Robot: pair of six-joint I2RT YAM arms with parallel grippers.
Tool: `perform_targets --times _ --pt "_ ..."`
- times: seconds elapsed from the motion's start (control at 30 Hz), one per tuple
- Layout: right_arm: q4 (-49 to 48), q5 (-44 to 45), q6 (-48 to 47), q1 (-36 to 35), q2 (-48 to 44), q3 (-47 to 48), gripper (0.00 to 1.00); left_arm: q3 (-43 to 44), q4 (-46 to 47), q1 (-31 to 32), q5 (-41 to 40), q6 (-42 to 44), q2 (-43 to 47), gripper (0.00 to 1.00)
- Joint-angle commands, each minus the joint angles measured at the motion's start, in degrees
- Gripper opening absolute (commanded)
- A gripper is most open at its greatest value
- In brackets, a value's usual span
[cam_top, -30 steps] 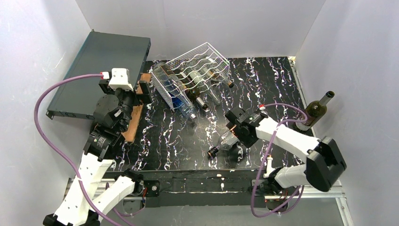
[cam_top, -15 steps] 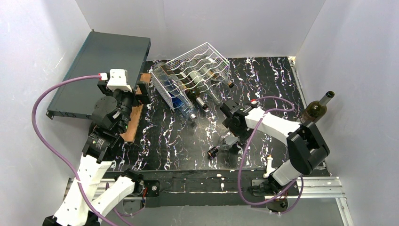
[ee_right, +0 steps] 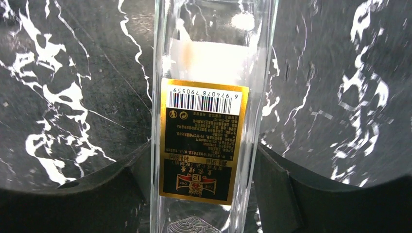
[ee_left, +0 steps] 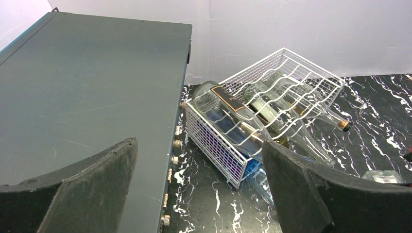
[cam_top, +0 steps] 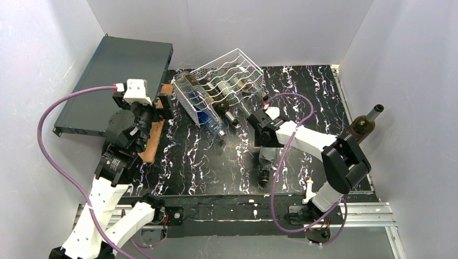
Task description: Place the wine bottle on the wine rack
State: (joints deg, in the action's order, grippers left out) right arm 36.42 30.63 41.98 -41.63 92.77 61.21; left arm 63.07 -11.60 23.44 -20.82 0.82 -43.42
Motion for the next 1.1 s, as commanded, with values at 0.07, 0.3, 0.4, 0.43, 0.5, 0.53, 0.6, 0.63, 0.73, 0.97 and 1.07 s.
perform_targets --times 0.07,0.3,0.4,0.43,0.5,0.53,0.6,0.63,0.73,0.97,1.07 --pt "-7.65 1.48 -23.46 -0.30 -4.33 -1.34 0.80 0.72 0.30 0.20 0.08 -1.90 -0.20 0.99" --pt "-6.80 -2.62 -28.29 -0.21 -4.16 -3.19 0.98 0.62 0.30 0.20 0.87 -2.40 -0.96 0.99" --pt "-9.08 -4.55 -25.74 -0.25 -6.85 -6.11 0.98 0.52 0.35 0.20 0.12 -2.19 -1.71 0.99" --pt "-10.36 -4.92 -25.11 -0.21 -8.55 -7.60 0.98 0.54 0.24 0.20 0.01 -2.09 -1.96 0.99" --pt "-14.63 -6.96 -24.16 -0.21 -11.78 -11.92 0.98 0.83 -0.05 0.24 0.61 -2.43 -1.98 0.99" --pt "-16.44 -7.50 -23.36 -0.21 -13.12 -13.70 0.98 0.80 0.05 0.21 0.99 -2.57 -1.82 0.99" --pt "-19.03 -7.74 -21.75 -0.20 -15.01 -16.25 0.98 0.64 0.25 0.21 1.47 -2.90 -1.94 0.99" --pt "-19.94 -6.58 -20.81 -0.21 -15.78 -17.27 0.98 0.59 0.21 0.26 1.37 -2.95 -2.31 0.99" --pt "-26.68 -0.55 -15.40 -0.29 -16.82 -23.03 0.98 0.37 0.45 0.24 1.87 -3.28 -2.21 0.99" --pt "-38.69 10.01 -13.47 -2.40 -15.73 -30.16 0.95 0.83 -0.08 0.20 1.78 -3.06 -3.85 0.99" --pt "-37.32 9.45 -13.18 -2.41 -12.72 -28.39 0.96 0.35 0.44 0.20 1.49 -2.89 -3.61 0.99"
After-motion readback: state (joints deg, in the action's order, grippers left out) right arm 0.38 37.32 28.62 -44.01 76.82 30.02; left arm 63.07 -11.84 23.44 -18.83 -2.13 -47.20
